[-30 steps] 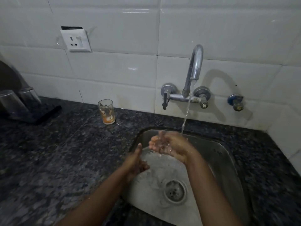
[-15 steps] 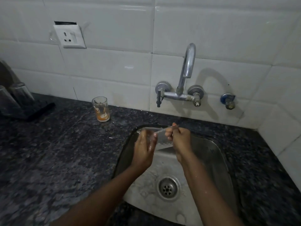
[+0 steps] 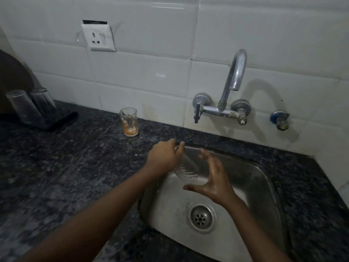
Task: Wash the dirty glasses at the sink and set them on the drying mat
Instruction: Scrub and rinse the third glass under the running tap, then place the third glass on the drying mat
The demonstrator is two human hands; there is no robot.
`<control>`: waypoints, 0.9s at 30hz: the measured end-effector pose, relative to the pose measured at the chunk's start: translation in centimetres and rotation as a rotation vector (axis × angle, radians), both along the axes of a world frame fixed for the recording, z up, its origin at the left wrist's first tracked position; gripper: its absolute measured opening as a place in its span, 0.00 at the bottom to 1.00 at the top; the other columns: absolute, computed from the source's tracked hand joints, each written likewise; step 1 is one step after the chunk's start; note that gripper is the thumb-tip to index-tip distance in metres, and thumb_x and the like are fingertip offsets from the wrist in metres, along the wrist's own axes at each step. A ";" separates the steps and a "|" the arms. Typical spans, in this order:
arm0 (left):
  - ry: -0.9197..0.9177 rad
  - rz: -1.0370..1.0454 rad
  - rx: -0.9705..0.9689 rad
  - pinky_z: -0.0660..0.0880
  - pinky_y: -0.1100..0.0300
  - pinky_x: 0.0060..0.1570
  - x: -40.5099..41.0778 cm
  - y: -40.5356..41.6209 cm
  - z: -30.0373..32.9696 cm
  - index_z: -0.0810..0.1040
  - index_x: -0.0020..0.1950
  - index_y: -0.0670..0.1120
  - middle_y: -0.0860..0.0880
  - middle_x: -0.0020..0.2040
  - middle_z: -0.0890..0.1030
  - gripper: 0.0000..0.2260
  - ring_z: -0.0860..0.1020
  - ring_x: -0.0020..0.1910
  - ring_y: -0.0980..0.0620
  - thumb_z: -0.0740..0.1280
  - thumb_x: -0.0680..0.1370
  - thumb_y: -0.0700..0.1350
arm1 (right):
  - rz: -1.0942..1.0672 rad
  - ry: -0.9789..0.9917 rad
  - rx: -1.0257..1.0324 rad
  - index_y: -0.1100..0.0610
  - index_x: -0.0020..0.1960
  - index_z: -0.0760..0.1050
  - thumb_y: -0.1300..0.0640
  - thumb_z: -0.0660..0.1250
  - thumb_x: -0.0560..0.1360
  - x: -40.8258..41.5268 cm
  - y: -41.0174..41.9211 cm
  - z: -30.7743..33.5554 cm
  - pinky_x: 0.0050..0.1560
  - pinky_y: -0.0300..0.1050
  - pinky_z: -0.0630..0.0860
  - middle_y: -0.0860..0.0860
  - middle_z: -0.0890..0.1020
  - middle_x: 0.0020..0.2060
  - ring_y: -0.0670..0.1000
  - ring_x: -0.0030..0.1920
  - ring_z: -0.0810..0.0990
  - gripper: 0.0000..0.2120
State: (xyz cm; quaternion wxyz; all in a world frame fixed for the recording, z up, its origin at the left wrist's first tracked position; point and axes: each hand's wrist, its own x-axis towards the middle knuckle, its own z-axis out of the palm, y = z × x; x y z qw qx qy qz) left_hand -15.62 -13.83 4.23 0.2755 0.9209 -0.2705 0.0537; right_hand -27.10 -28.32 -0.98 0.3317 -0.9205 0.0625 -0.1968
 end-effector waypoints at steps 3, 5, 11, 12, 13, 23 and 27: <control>-0.032 -0.098 -0.064 0.77 0.49 0.38 -0.8 0.6 1.2 0.72 0.45 0.47 0.44 0.38 0.81 0.29 0.80 0.38 0.44 0.48 0.73 0.71 | 0.003 -0.051 -0.030 0.50 0.59 0.72 0.36 0.77 0.55 2.1 1.9 0.2 0.54 0.41 0.74 0.45 0.74 0.52 0.48 0.55 0.75 0.37; 0.049 -0.103 -0.247 0.76 0.50 0.36 -0.4 1.7 2.5 0.69 0.43 0.49 0.45 0.34 0.80 0.31 0.79 0.34 0.45 0.45 0.69 0.75 | -0.005 -0.127 0.086 0.47 0.53 0.73 0.41 0.79 0.53 3.2 2.9 0.6 0.47 0.34 0.73 0.43 0.77 0.48 0.46 0.50 0.78 0.31; 0.279 -0.041 -0.574 0.80 0.51 0.34 5.1 8.7 2.6 0.76 0.47 0.45 0.46 0.33 0.83 0.27 0.81 0.27 0.47 0.51 0.74 0.67 | -0.091 -0.247 0.437 0.51 0.49 0.79 0.51 0.84 0.53 7.1 6.9 1.7 0.46 0.38 0.79 0.47 0.85 0.43 0.44 0.45 0.83 0.27; 0.272 -0.012 -0.578 0.80 0.50 0.38 6.2 10.5 2.1 0.76 0.47 0.45 0.46 0.35 0.83 0.26 0.82 0.30 0.47 0.52 0.76 0.65 | -0.086 -0.250 0.486 0.54 0.48 0.79 0.51 0.84 0.52 8.3 8.0 2.3 0.45 0.41 0.79 0.50 0.85 0.42 0.47 0.44 0.84 0.27; 0.263 0.022 -0.563 0.80 0.49 0.41 7.4 12.4 1.6 0.76 0.46 0.44 0.46 0.36 0.83 0.25 0.82 0.34 0.47 0.53 0.77 0.64 | -0.083 -0.266 0.535 0.57 0.48 0.79 0.51 0.84 0.52 9.4 9.3 2.8 0.43 0.41 0.80 0.51 0.85 0.42 0.48 0.43 0.84 0.27; 0.182 0.514 -0.250 0.72 0.54 0.43 20.9 36.1 -5.0 0.73 0.35 0.46 0.42 0.40 0.79 0.18 0.78 0.47 0.41 0.60 0.77 0.58 | 0.009 -0.316 0.729 0.52 0.56 0.71 0.63 0.82 0.55 26.0 26.5 6.9 0.49 0.47 0.80 0.53 0.80 0.50 0.49 0.49 0.81 0.34; 0.135 0.748 -0.038 0.65 0.42 0.63 25.1 42.3 -7.9 0.78 0.47 0.45 0.40 0.56 0.79 0.20 0.73 0.61 0.41 0.59 0.76 0.61 | 0.066 -0.257 0.697 0.42 0.50 0.73 0.51 0.83 0.53 31.8 32.2 8.0 0.48 0.47 0.81 0.43 0.82 0.46 0.44 0.47 0.81 0.30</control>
